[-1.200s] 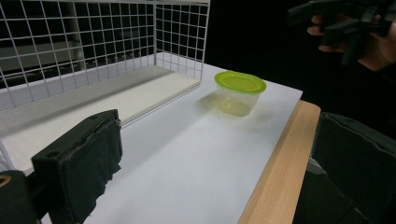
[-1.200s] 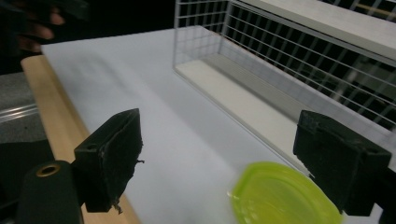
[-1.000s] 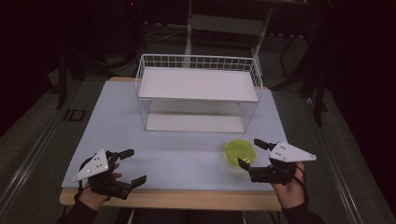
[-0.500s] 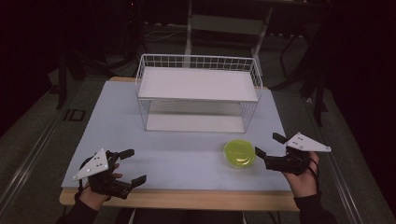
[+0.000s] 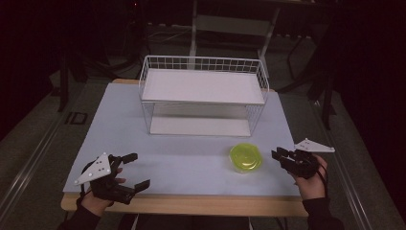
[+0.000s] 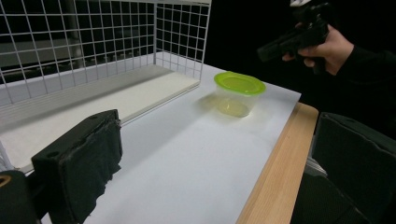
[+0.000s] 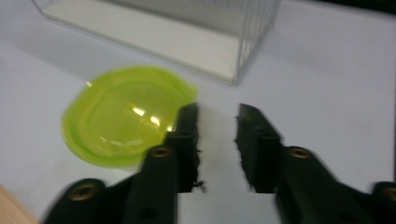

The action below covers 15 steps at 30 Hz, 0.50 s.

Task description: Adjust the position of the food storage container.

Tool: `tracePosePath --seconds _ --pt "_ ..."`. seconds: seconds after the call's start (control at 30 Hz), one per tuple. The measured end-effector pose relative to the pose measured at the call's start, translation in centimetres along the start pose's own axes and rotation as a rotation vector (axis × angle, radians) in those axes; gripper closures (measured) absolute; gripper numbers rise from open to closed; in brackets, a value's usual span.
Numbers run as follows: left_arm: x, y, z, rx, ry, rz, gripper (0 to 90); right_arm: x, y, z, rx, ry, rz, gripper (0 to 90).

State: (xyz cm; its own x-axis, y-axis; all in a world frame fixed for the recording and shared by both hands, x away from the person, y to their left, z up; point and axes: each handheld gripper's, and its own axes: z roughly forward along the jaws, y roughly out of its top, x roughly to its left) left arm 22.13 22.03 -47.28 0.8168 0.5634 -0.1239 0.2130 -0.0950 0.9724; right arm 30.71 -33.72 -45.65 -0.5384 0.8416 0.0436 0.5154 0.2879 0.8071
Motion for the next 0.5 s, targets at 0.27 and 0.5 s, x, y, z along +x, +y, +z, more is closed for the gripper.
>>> tracePosePath --seconds 0.27,0.5 --pt "0.0 0.0 0.0 0.004 0.002 0.007 2.8 -0.5 -1.4 2.1 0.127 -0.001 0.060 90.0" --pt "0.0 0.0 0.0 -0.003 0.001 0.008 2.8 -0.1 -1.9 4.3 0.167 -0.015 0.079 90.0"
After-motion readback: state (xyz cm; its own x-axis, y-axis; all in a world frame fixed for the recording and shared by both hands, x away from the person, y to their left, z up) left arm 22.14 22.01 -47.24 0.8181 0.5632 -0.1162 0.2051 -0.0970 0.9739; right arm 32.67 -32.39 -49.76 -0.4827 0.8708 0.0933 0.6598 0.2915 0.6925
